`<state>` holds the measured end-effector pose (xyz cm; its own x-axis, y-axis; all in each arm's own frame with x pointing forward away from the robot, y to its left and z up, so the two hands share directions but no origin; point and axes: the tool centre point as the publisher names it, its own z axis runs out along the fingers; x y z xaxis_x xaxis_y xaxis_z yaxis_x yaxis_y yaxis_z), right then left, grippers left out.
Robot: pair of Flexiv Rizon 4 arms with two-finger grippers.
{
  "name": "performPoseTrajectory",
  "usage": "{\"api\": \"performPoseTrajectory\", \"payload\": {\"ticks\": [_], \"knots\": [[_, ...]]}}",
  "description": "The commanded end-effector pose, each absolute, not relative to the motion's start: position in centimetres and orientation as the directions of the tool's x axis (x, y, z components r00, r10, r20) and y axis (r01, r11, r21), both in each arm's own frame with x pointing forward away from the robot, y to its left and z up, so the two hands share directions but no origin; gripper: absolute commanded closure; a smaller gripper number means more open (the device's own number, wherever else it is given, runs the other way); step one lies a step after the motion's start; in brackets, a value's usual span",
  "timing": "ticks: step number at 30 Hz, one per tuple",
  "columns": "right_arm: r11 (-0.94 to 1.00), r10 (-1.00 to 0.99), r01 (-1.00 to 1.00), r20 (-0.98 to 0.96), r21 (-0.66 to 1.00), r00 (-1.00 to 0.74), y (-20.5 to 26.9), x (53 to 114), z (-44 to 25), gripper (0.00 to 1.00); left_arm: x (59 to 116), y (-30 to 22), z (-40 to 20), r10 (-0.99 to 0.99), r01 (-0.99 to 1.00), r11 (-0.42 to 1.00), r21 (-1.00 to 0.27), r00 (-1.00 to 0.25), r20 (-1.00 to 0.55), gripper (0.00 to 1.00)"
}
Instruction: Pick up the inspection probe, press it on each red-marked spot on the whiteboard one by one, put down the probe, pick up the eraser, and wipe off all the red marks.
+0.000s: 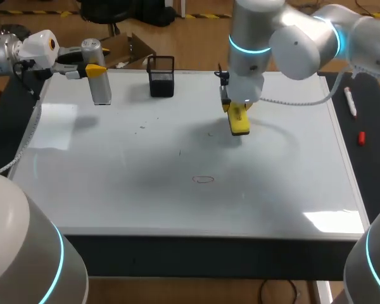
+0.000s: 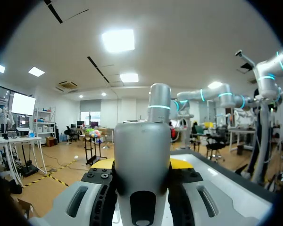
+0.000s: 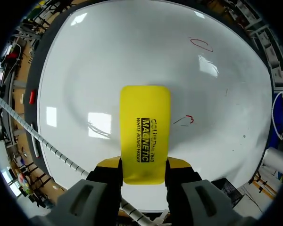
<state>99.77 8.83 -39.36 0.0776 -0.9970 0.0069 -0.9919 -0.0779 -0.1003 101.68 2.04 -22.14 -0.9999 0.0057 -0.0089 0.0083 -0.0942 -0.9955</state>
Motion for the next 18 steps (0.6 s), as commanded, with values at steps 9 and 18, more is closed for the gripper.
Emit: {"api": "performPoseTrajectory", "payload": {"ticks": [9,18], "knots": [[-0.02,-1.0,-0.995,-0.002,-0.097,0.021,3.2,105.7,-39.2,1.0,101.7,2.0,-22.0,0.006,0.008,-0.094,-0.996,-1.0,-0.009,1.0],[0.035,-0.999,-0.998,0.007,-0.06,-0.035,-1.6,109.9,-39.7,1.0,101.7,2.0,-22.0,0.006,0.008,-0.094,-0.996,-1.0,-0.009,1.0]]}}
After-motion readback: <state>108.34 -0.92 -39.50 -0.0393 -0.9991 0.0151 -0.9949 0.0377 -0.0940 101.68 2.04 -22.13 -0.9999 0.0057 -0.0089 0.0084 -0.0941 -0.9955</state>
